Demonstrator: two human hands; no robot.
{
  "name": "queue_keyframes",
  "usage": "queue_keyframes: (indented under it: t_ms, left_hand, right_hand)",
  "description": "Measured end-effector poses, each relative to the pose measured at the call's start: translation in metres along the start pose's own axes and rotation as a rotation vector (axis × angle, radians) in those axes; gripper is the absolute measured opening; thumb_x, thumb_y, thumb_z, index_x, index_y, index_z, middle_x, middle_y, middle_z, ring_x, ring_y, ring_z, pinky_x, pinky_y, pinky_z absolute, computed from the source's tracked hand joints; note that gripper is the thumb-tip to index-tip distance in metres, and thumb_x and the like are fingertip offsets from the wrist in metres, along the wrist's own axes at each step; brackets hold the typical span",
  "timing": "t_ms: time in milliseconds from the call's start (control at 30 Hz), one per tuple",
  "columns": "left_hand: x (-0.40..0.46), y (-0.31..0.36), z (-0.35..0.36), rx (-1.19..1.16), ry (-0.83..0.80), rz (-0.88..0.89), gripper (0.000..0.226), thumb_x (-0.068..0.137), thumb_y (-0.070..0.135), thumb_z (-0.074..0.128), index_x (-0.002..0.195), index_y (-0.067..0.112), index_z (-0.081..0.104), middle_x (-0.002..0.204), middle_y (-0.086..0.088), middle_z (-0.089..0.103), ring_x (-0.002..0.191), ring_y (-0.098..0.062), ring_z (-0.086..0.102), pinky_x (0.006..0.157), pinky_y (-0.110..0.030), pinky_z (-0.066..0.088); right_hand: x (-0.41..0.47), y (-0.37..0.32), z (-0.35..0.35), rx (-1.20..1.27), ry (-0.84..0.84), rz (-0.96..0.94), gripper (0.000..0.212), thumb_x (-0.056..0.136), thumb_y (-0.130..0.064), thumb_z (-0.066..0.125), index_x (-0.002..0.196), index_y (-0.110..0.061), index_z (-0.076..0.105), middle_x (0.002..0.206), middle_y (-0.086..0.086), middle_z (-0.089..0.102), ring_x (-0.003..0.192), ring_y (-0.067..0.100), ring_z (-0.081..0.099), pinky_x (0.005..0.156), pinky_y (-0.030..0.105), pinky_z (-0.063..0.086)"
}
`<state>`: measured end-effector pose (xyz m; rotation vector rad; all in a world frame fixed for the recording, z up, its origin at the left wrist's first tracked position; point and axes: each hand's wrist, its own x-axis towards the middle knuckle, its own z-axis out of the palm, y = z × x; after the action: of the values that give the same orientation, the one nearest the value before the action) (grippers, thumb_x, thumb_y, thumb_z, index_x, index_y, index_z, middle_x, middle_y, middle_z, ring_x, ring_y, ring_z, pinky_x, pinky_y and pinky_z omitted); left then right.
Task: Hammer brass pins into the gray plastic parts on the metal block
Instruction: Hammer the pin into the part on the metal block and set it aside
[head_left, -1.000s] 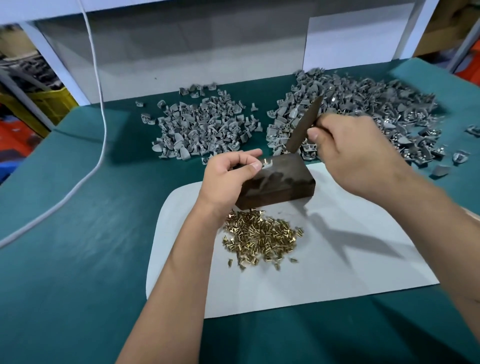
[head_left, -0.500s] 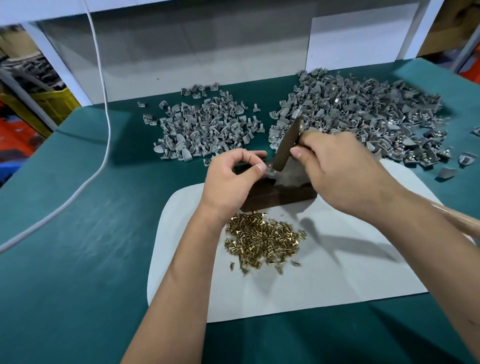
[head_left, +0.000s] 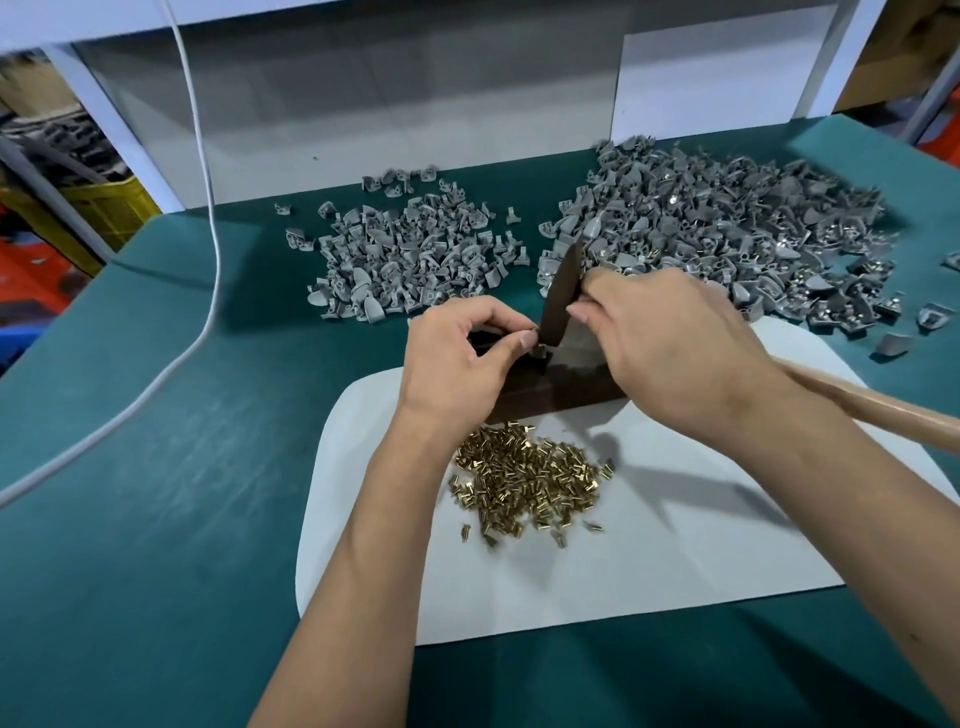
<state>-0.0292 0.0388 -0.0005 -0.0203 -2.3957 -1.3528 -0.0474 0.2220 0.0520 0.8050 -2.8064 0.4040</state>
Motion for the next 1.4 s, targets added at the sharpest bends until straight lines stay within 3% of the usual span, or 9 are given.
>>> queue_keyframes:
  t_ms: [167,533,667,800,900,1033,1167,1300,1400]
  left_hand:
    - [0.001,-0.004,-0.001,-0.076,-0.003,0.000,0.008,0.083,0.004,0.081,0.083,0.012,0.080,0.081,0.003,0.077,0.080,-0.012,0.071,0.080,-0.027,0.057]
    - [0.001,-0.007,-0.002,-0.103,-0.012,0.013,0.010,0.082,0.005,0.082,0.083,0.015,0.080,0.081,0.003,0.077,0.082,-0.017,0.072,0.083,-0.039,0.060]
    - [-0.001,-0.005,-0.003,-0.117,-0.017,0.009,0.013,0.083,0.004,0.081,0.081,0.016,0.079,0.080,0.003,0.077,0.081,-0.017,0.072,0.083,-0.040,0.060]
    - [-0.002,-0.005,-0.003,-0.131,-0.004,0.008,0.006,0.083,0.002,0.081,0.085,0.008,0.080,0.081,-0.003,0.077,0.082,-0.023,0.072,0.084,-0.045,0.059]
    - [-0.002,-0.007,-0.004,-0.155,-0.004,0.004,0.006,0.083,0.002,0.082,0.085,0.007,0.079,0.082,-0.005,0.077,0.084,-0.027,0.072,0.085,-0.048,0.059]
    - [-0.002,-0.009,-0.004,-0.162,-0.014,-0.002,0.006,0.083,0.002,0.081,0.087,0.006,0.079,0.084,-0.006,0.077,0.085,-0.027,0.072,0.087,-0.050,0.058]
    - [-0.001,-0.009,-0.004,-0.174,-0.007,-0.006,0.011,0.083,0.001,0.081,0.084,0.012,0.078,0.083,-0.004,0.077,0.085,-0.026,0.073,0.087,-0.049,0.059]
    - [-0.002,-0.010,-0.004,-0.176,-0.012,-0.012,0.009,0.083,0.001,0.081,0.085,0.010,0.079,0.083,-0.004,0.077,0.085,-0.027,0.072,0.087,-0.049,0.059]
    - [-0.002,-0.012,-0.005,-0.187,-0.012,-0.002,0.012,0.083,0.001,0.080,0.084,0.013,0.079,0.083,-0.004,0.077,0.084,-0.029,0.073,0.086,-0.050,0.060]
  right_hand:
    - [0.003,0.002,-0.005,-0.001,0.094,-0.019,0.024,0.107,-0.040,0.037,0.106,-0.023,0.053,0.081,0.008,0.063,0.074,0.038,0.059,0.064,0.041,0.045]
    - [0.000,-0.003,-0.005,-0.083,-0.033,-0.011,0.025,0.109,-0.040,0.034,0.107,-0.022,0.052,0.080,0.006,0.060,0.075,0.038,0.060,0.065,0.043,0.049]
    - [0.000,-0.001,-0.006,-0.068,0.082,-0.035,0.024,0.108,-0.041,0.034,0.102,-0.023,0.049,0.082,0.008,0.065,0.070,0.036,0.058,0.062,0.042,0.046]
    - [0.000,0.000,-0.002,-0.080,-0.027,0.007,0.022,0.108,-0.040,0.035,0.100,-0.025,0.049,0.082,0.008,0.062,0.073,0.036,0.055,0.067,0.042,0.045]
    - [-0.002,0.003,-0.004,-0.009,0.095,0.010,0.021,0.108,-0.040,0.037,0.100,-0.025,0.050,0.078,0.007,0.061,0.069,0.037,0.054,0.062,0.041,0.042]
    - [-0.002,-0.004,0.005,-0.101,-0.029,-0.002,0.024,0.108,-0.041,0.034,0.103,-0.024,0.050,0.078,0.005,0.057,0.071,0.035,0.053,0.064,0.041,0.043]
    - [-0.002,-0.003,0.004,0.010,0.132,0.007,0.021,0.107,-0.039,0.038,0.100,-0.023,0.050,0.078,0.006,0.061,0.073,0.039,0.058,0.061,0.039,0.038]
    - [-0.002,-0.006,0.004,-0.063,0.026,-0.014,0.025,0.108,-0.040,0.036,0.107,-0.023,0.054,0.081,0.008,0.062,0.074,0.039,0.058,0.064,0.042,0.045]
    - [-0.002,-0.004,0.001,-0.020,0.112,-0.016,0.026,0.107,-0.041,0.035,0.105,-0.022,0.052,0.081,0.008,0.063,0.073,0.039,0.059,0.065,0.044,0.049]
